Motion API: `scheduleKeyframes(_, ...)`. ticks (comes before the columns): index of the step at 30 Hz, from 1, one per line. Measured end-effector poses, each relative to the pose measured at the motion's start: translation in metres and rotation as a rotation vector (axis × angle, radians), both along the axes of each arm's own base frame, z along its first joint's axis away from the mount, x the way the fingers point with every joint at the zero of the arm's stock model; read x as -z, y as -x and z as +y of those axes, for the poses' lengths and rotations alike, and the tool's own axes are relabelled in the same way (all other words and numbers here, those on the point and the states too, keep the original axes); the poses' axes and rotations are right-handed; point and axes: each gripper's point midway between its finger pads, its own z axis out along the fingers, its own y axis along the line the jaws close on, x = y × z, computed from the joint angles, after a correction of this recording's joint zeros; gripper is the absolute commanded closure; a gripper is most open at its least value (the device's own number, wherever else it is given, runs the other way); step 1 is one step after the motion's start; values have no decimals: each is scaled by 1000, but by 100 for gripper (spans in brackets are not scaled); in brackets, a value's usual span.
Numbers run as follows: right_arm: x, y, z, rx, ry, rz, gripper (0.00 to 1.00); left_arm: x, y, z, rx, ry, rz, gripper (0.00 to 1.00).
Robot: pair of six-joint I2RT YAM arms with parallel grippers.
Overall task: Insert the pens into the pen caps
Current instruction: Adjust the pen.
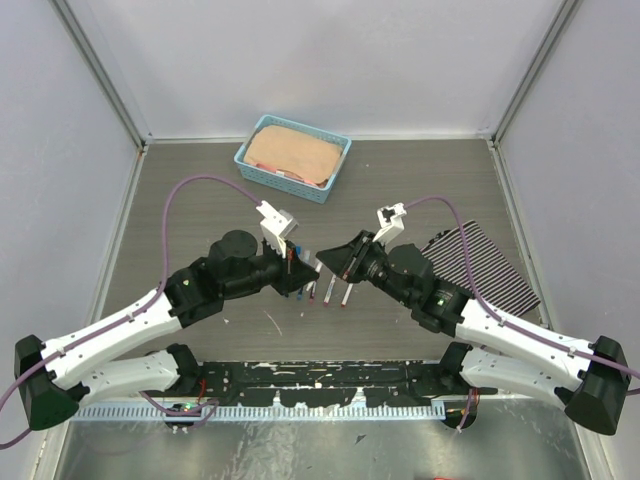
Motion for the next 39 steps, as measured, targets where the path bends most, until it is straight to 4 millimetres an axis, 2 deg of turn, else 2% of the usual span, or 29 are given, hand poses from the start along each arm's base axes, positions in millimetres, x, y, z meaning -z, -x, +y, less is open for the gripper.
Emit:
scheduleKeyframes(1,0,0,0,0,1,-3,98,0,0,0,0,0,-1,91)
scheduleKeyframes(5,0,0,0,-1,7,-8,99,-1,-1,0,-2,0,-7,69)
scheduleKeyframes(10,-2,-2,-2,-17,78,-96,99,-7,0,3,-14,18,-10,53)
scheduleKeyframes(14,-21,-3,-4,-61,167,-267,99,-19,1,15,-56,46,-20,46)
scheduleKeyframes(18,-49,-2,-6,-107,258,-461,99,-30,0,36,-136,52,-24,42)
scheduleKeyframes(22,-74,7,-4,-200,353,-685,99,-49,-6,61,-253,47,-32,40)
scheduleKeyframes(24,-78,14,-2,-255,400,-796,99,-58,-7,71,-292,52,-37,39)
scheduleKeyframes(28,-79,32,1,-384,524,-1082,99,-69,-7,82,-338,64,-39,38)
scheduleKeyframes(32,-70,54,7,-514,673,-1387,99,-72,-8,87,-360,53,-31,36)
scheduleKeyframes(35,-60,68,15,-595,794,-1594,99,-75,-8,88,-366,43,-23,32)
scheduleKeyframes(39,-39,76,28,-671,1006,-1810,99,-87,-10,85,-368,57,-23,28)
